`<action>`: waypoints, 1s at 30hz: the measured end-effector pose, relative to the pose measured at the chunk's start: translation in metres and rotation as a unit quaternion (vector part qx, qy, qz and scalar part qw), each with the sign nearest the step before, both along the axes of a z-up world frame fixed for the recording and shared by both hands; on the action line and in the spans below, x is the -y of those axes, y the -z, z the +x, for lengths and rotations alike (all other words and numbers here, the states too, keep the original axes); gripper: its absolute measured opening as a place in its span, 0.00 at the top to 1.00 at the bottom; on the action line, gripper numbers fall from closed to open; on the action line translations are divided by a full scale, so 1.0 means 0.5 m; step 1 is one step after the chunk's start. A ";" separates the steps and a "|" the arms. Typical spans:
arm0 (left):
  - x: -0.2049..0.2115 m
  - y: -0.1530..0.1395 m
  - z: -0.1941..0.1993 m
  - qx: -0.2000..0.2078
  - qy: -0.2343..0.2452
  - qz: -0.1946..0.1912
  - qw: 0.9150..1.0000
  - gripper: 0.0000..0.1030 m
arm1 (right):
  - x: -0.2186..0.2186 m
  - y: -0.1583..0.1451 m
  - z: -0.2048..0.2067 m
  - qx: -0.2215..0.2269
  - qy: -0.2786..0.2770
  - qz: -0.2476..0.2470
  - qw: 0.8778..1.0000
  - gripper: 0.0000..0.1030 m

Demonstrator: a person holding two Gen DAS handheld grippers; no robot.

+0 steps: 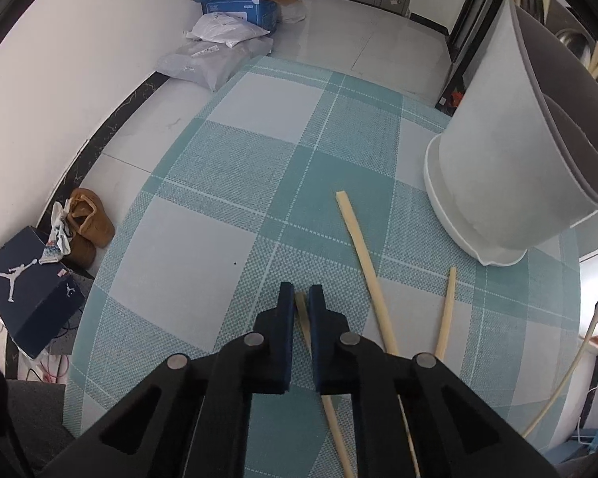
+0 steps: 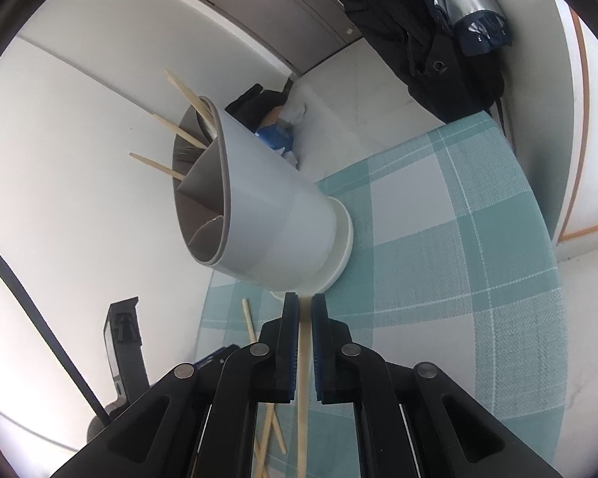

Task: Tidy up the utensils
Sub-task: 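Grasp a chopstick with the left gripper while the right gripper holds its chopstick, then carry both held chopsticks over the white holder and lower them in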

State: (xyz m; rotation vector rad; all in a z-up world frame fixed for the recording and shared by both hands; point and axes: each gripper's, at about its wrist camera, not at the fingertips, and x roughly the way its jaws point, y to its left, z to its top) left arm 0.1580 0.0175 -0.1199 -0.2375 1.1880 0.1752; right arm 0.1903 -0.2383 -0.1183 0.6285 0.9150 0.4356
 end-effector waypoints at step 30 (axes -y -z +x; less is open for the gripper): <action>-0.003 -0.261 -0.150 0.278 0.080 -0.076 0.954 0.99 | -0.127 -0.150 -0.131 0.180 -0.026 -0.151 0.972 0.95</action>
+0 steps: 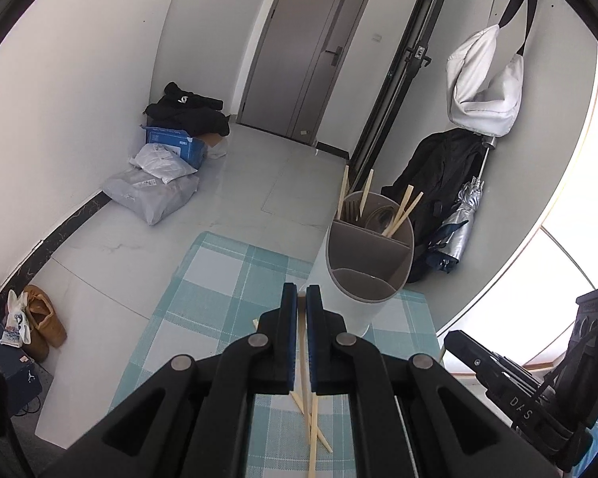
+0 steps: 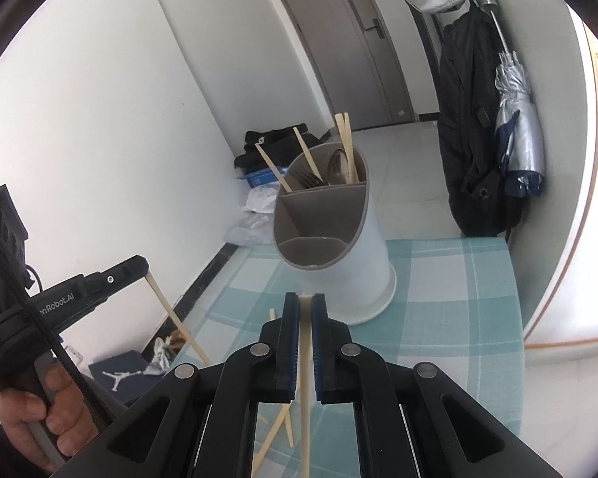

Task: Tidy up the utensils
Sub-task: 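Carry both held chopsticks over the white holder and lower them in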

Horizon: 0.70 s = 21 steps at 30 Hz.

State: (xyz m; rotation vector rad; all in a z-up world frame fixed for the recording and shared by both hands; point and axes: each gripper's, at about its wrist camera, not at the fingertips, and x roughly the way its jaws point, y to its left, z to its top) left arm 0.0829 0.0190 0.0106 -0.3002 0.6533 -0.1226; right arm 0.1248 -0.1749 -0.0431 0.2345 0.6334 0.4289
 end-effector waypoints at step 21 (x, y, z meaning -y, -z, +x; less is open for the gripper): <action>0.032 -0.130 0.016 0.016 0.090 -0.003 0.996 0.99 | 0.017 -0.097 -0.032 0.062 0.027 0.023 0.997 0.95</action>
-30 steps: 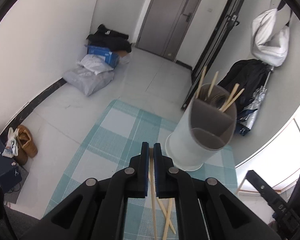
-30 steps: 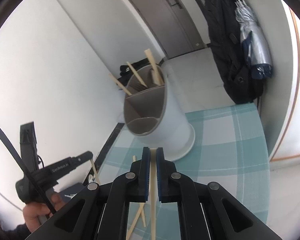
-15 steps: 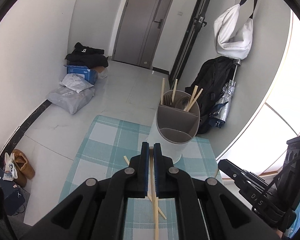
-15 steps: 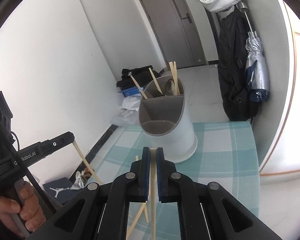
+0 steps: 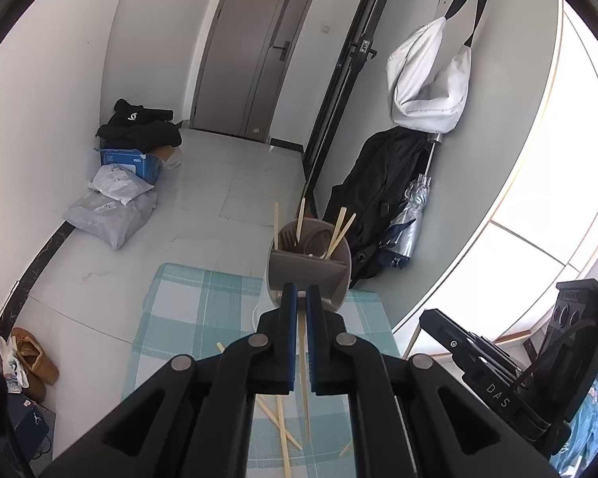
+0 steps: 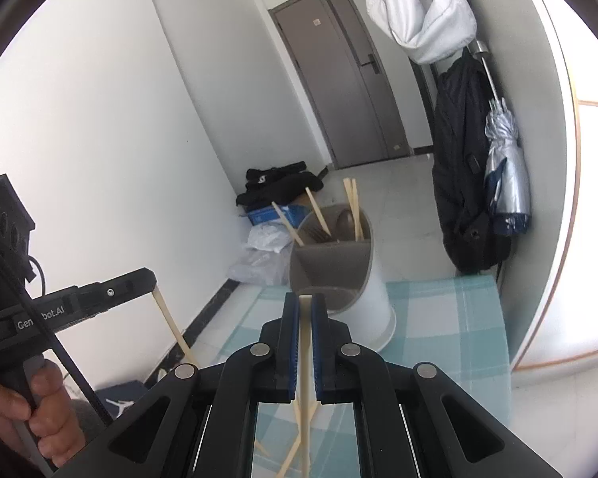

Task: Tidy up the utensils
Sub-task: 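Carry both held chopsticks over the white holder and lower them in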

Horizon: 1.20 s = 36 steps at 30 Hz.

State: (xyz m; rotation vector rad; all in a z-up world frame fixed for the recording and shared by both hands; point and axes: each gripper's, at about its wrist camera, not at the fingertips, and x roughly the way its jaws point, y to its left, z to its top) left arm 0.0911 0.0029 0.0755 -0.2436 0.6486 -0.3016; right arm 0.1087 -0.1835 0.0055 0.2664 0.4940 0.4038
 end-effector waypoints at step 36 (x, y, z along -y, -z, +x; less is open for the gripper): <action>-0.030 -0.072 0.298 0.073 -0.015 -0.035 0.997 0.99 | -0.070 -0.182 0.374 0.121 -0.015 -0.076 0.990 0.95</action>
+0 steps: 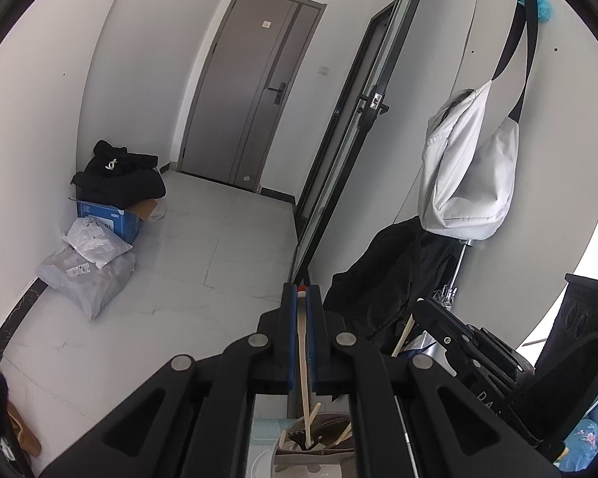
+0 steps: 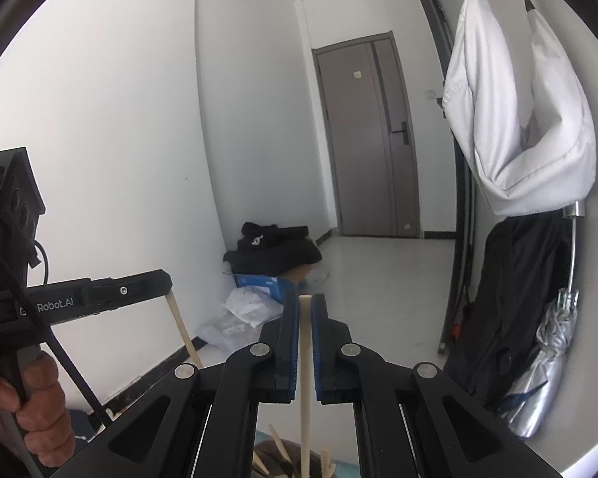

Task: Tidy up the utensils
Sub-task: 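Carry both held chopsticks over the white holder and lower them in, then open both grippers to release the chopsticks into the holder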

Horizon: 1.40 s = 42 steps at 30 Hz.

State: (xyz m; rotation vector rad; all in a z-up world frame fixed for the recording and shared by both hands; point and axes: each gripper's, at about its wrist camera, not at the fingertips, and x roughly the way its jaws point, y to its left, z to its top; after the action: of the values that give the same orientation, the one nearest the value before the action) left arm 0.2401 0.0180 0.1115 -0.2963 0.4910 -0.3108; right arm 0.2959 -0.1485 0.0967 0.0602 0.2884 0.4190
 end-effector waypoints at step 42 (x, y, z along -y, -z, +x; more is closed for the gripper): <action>-0.001 0.068 -0.085 -0.076 0.002 0.016 0.997 0.45 | 0.062 0.129 -0.152 -0.067 -0.035 -0.026 0.997 0.63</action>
State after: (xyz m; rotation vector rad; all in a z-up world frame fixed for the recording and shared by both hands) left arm 0.1975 0.0185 0.0776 -0.2889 0.6464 -0.2850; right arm 0.2199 -0.1796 0.0322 0.0274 0.4334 0.4775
